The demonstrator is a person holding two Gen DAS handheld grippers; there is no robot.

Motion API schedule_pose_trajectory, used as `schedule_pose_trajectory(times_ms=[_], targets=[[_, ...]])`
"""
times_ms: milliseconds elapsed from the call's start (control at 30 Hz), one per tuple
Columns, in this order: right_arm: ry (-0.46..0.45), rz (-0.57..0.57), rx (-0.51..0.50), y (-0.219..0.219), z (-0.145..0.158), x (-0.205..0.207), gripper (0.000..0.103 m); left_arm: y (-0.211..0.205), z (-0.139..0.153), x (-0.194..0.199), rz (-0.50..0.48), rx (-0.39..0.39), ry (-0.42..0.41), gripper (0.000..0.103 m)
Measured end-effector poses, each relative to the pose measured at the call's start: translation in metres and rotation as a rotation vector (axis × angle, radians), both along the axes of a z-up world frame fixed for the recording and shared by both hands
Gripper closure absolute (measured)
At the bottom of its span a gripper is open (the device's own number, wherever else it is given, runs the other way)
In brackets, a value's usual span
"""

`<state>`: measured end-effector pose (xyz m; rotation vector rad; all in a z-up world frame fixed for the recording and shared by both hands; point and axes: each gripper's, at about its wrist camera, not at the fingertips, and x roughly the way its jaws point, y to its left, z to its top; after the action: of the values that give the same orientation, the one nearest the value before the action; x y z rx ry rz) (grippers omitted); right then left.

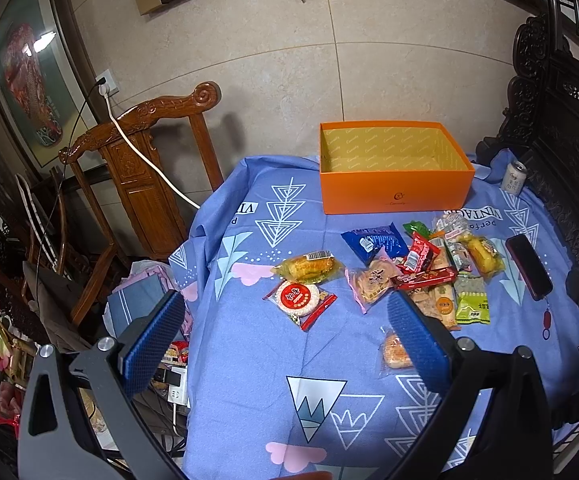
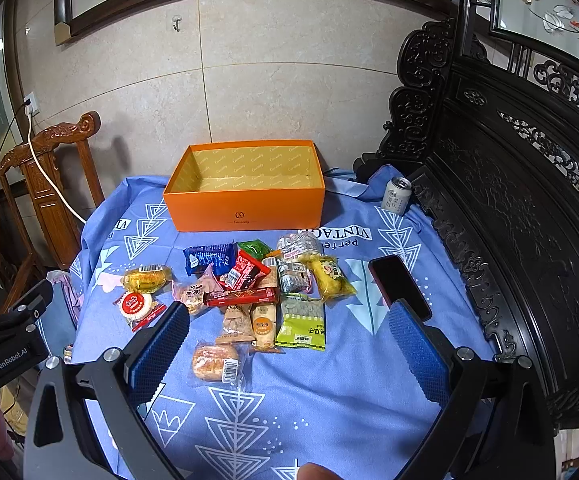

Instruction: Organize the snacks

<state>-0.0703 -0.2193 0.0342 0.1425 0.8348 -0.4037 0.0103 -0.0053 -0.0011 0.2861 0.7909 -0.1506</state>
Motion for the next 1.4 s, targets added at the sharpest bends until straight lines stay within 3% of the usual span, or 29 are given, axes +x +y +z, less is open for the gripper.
schedule_pose_trajectory(times_ms=[667, 700, 800, 867, 900, 967, 1033, 1133, 1400], targets=[[-0.020, 0.004, -0.015, -0.002, -0.004, 0.005, 0.003, -0.004, -0.006, -0.002, -0.014, -0.019, -0.002, 0.005], [-0.023, 0.001, -0.018, -0.001, -0.006, 0.004, 0.003, -0.005, -0.008, -0.002, -0.015, -0.017, 0.008, 0.010], [-0.039, 0.002, -0.019, -0.003, -0.010, 0.004, 0.004, -0.004, -0.018, 0.004, -0.024, -0.022, 0.066, 0.040], [-0.044, 0.007, -0.017, -0.004, -0.013, 0.004, 0.010, -0.002, -0.024, 0.009, -0.017, -0.037, 0.098, 0.059], [-0.043, 0.010, -0.017, -0.005, -0.014, 0.005, 0.014, -0.001, -0.028, 0.011, -0.011, -0.043, 0.110, 0.073], [-0.038, 0.013, -0.013, -0.006, -0.019, 0.006, 0.025, 0.001, -0.033, 0.014, -0.004, -0.057, 0.121, 0.080], [-0.024, 0.013, -0.003, -0.007, -0.026, 0.007, 0.045, 0.003, -0.040, 0.014, 0.002, -0.056, 0.114, 0.095], [0.007, 0.031, 0.059, -0.011, -0.043, 0.011, 0.066, 0.003, -0.046, 0.015, 0.003, -0.069, 0.108, 0.100], [0.046, 0.074, 0.106, -0.015, -0.087, 0.030, 0.070, -0.006, -0.080, 0.032, -0.053, -0.096, 0.136, 0.100]])
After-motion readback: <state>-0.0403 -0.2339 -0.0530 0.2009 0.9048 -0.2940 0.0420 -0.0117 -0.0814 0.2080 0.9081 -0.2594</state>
